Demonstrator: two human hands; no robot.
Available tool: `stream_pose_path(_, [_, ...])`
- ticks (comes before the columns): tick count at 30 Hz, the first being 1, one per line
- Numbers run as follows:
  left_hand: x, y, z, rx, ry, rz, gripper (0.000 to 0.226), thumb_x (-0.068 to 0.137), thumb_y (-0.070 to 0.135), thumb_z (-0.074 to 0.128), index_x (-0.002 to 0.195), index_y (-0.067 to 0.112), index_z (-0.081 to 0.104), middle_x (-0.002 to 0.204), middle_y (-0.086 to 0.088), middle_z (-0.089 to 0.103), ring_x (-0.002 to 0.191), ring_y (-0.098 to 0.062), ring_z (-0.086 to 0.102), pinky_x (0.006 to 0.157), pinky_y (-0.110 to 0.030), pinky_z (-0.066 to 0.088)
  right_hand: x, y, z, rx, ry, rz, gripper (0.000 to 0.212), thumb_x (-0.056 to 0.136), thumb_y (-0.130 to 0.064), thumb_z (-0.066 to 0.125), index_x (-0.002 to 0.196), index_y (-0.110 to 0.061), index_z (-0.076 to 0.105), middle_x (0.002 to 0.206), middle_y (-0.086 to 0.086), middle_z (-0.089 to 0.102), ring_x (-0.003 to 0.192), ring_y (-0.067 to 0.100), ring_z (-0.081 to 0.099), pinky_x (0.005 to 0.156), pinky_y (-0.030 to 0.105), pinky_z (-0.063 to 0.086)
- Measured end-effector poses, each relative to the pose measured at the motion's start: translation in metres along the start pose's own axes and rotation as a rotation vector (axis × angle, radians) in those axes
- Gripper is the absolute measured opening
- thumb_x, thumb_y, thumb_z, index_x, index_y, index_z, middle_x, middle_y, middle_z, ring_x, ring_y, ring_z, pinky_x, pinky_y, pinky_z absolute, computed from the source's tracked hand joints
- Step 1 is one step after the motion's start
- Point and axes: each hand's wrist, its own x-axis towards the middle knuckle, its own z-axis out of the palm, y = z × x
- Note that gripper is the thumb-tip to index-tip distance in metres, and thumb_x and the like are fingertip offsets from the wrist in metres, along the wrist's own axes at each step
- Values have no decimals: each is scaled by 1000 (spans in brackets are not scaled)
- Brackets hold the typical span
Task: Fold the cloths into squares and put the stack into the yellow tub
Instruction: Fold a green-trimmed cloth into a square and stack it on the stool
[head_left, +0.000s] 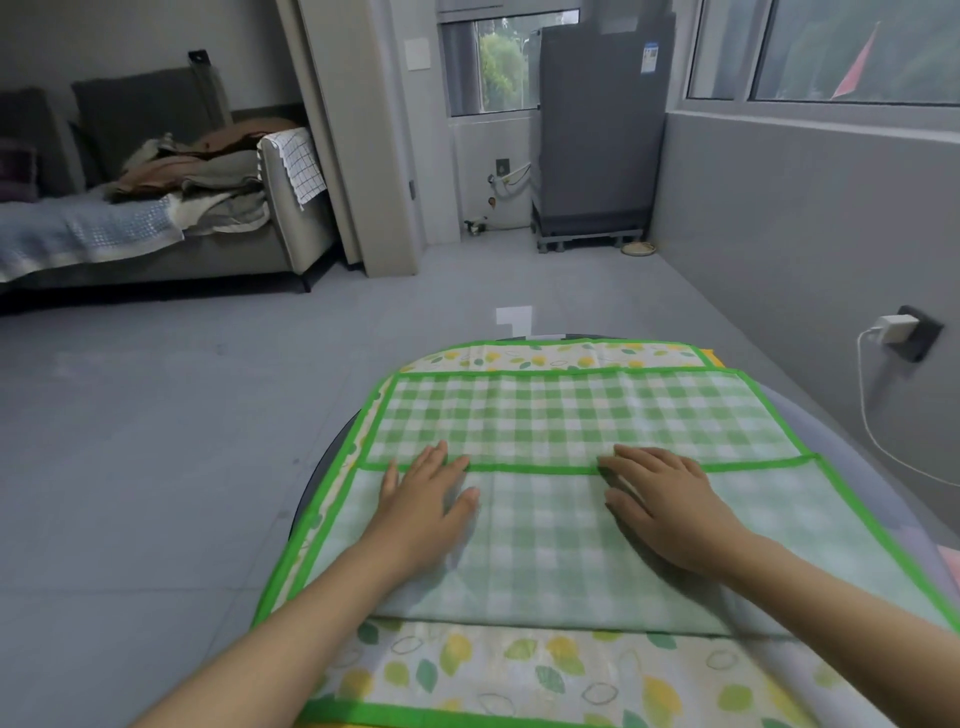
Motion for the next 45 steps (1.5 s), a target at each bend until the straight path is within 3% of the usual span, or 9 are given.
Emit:
stream_pose_path(4, [48, 17, -3, -28, 45, 32, 48, 100, 42, 31, 146, 27, 32, 159, 5, 14, 146, -4, 4, 118, -38, -10, 39, 17, -6, 37, 86, 59, 44, 96, -42, 38, 138, -32, 40, 148, -7, 37, 136, 16, 30, 108, 33, 21])
stream_pose_path(13, [176, 36, -4, -76, 181, 11, 37, 98, 37, 41, 132, 27, 52, 143, 7, 46, 136, -12, 34, 114, -39, 12, 140, 64, -1, 121, 203, 224, 36, 97, -34, 41, 129, -23, 52, 134, 0, 54, 128, 24, 37, 101, 37, 25])
stream_pose_path(22, [215, 26, 8, -121, 260, -21, 28, 82, 42, 67, 107, 28, 67, 112, 4, 53, 117, -16, 42, 97, -31, 20, 177, 84, 11, 177, 274, 346, 21, 89, -37, 57, 102, -22, 65, 108, 4, 57, 113, 27, 39, 91, 36, 27])
stream_pose_path(25, [213, 29, 5, -193, 325, -27, 16, 79, 39, 71, 86, 25, 68, 98, 7, 54, 103, -18, 41, 88, -28, 19, 179, 81, 9, 205, 289, 366, 17, 87, -33, 60, 96, -20, 65, 115, 5, 53, 118, 28, 36, 96, 35, 25])
stream_pose_path(28, [202, 34, -4, -317, 359, -42, 9, 80, 34, 72, 75, 27, 69, 93, 11, 62, 110, -22, 37, 85, -26, 18, 175, 77, 0, 273, 337, 353, 11, 86, -28, 62, 92, -19, 64, 114, 3, 58, 120, 25, 37, 97, 34, 21])
stream_pose_path(34, [160, 54, -54, -331, 339, 1, 9, 80, 34, 72, 79, 25, 73, 76, 13, 63, 105, -20, 33, 84, -26, 24, 142, 61, -49, 331, 435, 254, 6, 86, -27, 64, 87, -22, 64, 96, -1, 67, 108, 22, 45, 86, 28, 18])
stream_pose_path(40, [100, 73, -105, -265, 317, 64, 26, 73, 36, 78, 53, 37, 63, 65, 18, 63, 100, -23, 54, 97, -38, 40, 83, 34, -113, 252, 443, 112, 11, 85, -32, 64, 80, -29, 55, 93, -6, 66, 104, 18, 49, 92, 29, 19])
stream_pose_path(42, [77, 76, -116, -263, 291, 69, 27, 70, 37, 80, 50, 39, 62, 66, 16, 65, 99, -25, 57, 91, -40, 46, 59, 24, -131, 217, 406, 76, 13, 84, -34, 64, 79, -31, 53, 88, -8, 64, 101, 17, 50, 96, 31, 20])
stream_pose_path(45, [42, 82, -126, -267, 236, 95, 15, 71, 33, 81, 62, 33, 68, 62, 15, 63, 74, -7, 57, 66, -17, 42, 24, 12, -148, 169, 349, 24, 14, 82, -36, 66, 80, -32, 53, 77, -13, 59, 91, 16, 55, 96, 30, 21])
